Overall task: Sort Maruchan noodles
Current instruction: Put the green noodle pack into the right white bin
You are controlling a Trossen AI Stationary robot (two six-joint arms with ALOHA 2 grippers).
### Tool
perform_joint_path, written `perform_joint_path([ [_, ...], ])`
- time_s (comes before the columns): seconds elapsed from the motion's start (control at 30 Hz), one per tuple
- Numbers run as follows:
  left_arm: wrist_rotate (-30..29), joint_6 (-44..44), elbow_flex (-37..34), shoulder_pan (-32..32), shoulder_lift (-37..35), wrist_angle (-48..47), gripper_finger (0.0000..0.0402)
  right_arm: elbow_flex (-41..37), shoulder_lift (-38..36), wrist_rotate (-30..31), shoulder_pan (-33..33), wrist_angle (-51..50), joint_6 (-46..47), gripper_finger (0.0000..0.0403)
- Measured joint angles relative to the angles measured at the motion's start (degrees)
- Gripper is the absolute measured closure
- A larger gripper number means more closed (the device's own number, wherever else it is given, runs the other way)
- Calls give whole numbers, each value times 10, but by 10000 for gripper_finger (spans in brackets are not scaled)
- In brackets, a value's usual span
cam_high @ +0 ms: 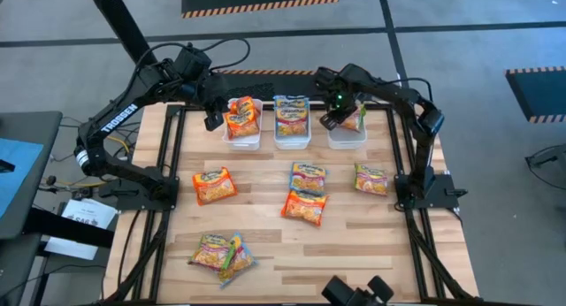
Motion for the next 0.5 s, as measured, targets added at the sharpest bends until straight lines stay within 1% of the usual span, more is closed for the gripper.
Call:
perform_joint_path([
  [0.23, -1, 5, 0, 0, 0, 0, 301, -1, 28, -10, -13, -2, -23, 262],
  [0.5, -16, 20, 0, 11, 0, 1, 301, 0, 56, 47, -12, 14, -25, 268],
])
